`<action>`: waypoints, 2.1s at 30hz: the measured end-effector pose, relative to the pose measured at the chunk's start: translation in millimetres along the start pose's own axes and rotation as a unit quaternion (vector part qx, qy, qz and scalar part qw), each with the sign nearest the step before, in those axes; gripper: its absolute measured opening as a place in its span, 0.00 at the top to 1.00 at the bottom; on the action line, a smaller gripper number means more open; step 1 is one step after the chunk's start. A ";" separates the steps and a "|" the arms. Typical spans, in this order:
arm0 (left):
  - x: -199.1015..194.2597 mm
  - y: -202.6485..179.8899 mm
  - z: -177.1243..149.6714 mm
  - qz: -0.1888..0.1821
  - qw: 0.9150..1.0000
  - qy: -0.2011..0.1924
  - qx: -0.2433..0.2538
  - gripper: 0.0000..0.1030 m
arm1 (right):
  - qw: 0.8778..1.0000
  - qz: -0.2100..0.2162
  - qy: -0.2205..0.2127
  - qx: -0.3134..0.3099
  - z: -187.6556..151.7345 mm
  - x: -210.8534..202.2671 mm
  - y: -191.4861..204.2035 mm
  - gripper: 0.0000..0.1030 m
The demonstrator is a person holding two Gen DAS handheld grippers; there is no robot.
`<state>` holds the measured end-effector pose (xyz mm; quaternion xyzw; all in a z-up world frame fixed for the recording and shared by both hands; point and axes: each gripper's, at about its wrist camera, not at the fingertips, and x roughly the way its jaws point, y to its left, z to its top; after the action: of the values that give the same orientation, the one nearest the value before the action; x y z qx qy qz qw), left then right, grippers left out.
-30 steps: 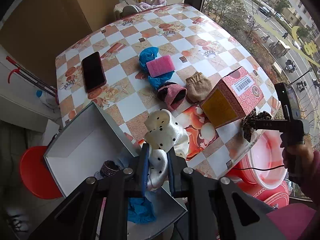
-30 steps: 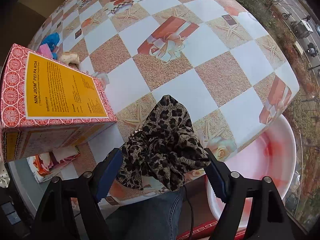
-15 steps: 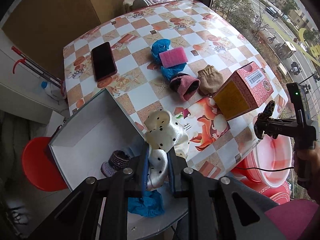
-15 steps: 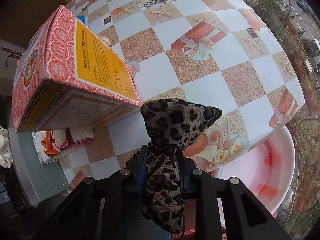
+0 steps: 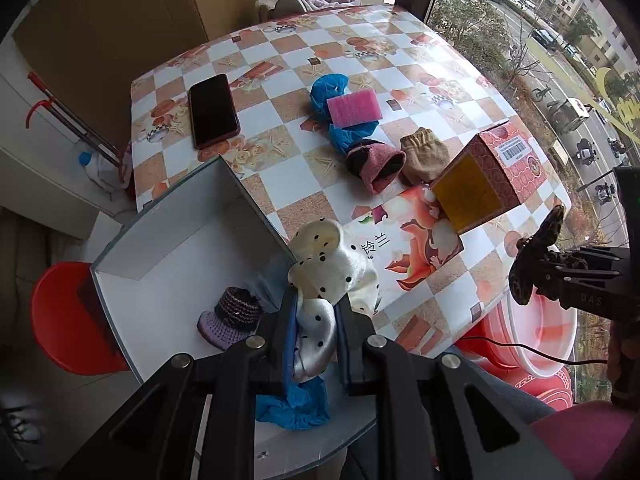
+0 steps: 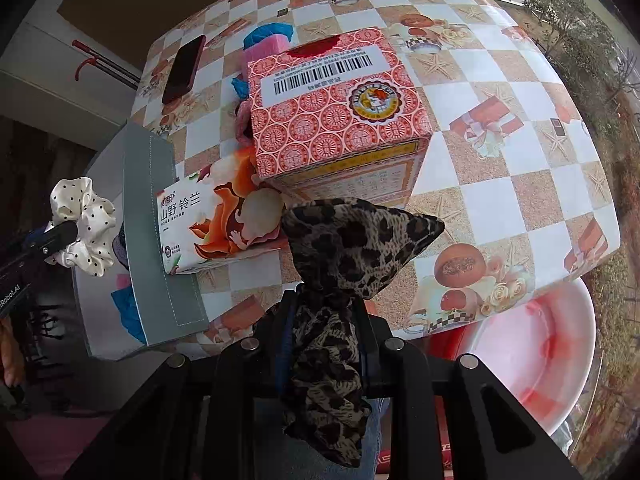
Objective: Organize soft objects
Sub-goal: 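Lift the scrunchie and leopard cloth and carry both toward the white box, then lower both items into the box and open both tools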
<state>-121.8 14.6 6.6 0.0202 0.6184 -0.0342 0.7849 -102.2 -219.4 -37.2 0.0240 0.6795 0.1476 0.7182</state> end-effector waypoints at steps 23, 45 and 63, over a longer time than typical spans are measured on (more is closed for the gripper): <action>-7.0 60.4 -46.9 0.003 0.995 -0.018 -0.101 0.81 | 0.985 0.006 -0.005 -0.173 35.1 -16.0 116.7 0.74; -14.2 90.7 -83.0 0.022 0.983 -0.025 -0.181 0.81 | 0.955 0.041 -0.004 -0.295 45.8 -12.4 216.5 0.74; -4.0 102.1 -88.2 0.035 0.978 -0.006 -0.206 0.81 | 0.939 0.055 0.025 -0.338 34.8 10.5 253.5 0.74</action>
<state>-200.3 123.1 -11.3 -0.1207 0.6062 0.1219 0.7766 -113.1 31.2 14.9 -0.1862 0.6049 0.4084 0.6578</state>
